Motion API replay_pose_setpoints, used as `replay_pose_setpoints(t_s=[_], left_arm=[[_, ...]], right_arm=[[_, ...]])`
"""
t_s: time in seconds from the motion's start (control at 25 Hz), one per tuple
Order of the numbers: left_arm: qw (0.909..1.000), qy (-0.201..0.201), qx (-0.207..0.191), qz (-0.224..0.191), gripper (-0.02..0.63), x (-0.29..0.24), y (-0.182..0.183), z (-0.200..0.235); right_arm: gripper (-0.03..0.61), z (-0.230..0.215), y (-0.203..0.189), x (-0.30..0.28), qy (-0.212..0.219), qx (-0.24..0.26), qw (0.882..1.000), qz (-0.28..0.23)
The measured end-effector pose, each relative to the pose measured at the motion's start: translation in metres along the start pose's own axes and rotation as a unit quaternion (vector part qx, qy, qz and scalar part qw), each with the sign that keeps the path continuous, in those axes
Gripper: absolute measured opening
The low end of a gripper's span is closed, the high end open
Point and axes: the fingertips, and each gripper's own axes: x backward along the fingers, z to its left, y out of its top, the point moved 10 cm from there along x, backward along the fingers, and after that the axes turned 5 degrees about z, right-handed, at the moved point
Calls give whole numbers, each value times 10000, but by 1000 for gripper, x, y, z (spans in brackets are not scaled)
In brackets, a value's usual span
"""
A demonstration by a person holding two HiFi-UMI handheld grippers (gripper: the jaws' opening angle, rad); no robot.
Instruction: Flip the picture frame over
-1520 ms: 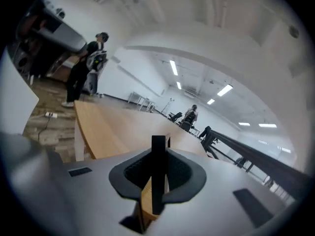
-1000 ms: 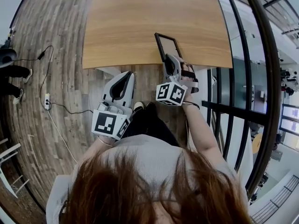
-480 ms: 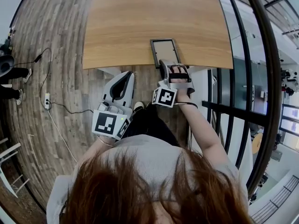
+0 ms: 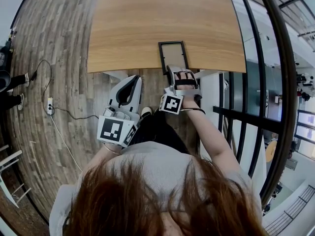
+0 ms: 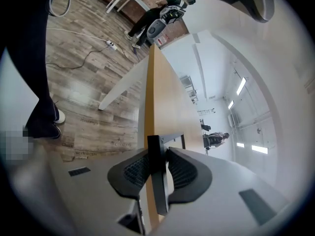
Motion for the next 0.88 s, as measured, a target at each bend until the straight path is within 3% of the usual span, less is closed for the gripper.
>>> replay_pose_setpoints(t_s=[0.2, 0.36, 0.56, 0.64, 0.76, 0.88], left_arm=[[10000, -1, -4, 26, 6, 0, -1, 0], [10000, 14, -2, 54, 6, 2, -2, 0], [10000, -9, -35, 81, 6, 1, -1, -2], [9999, -13, -48, 96, 6, 1, -2, -1], [9999, 24, -31, 115, 6, 2, -2, 0], [9999, 34, -35, 115, 6, 2, -3, 0]], right_arm=[[87, 18, 1, -5, -11, -81, 10000, -43], [89, 16, 0, -7, -288, 64, 9996, 28], [97, 12, 0, -5, -190, -157, 9997, -20], [145, 8, 1, -5, -149, -325, 9993, -61], [268, 5, 1, -7, -37, -541, 9985, -115], [301, 2, 0, -9, 43, -736, 9972, -102]])
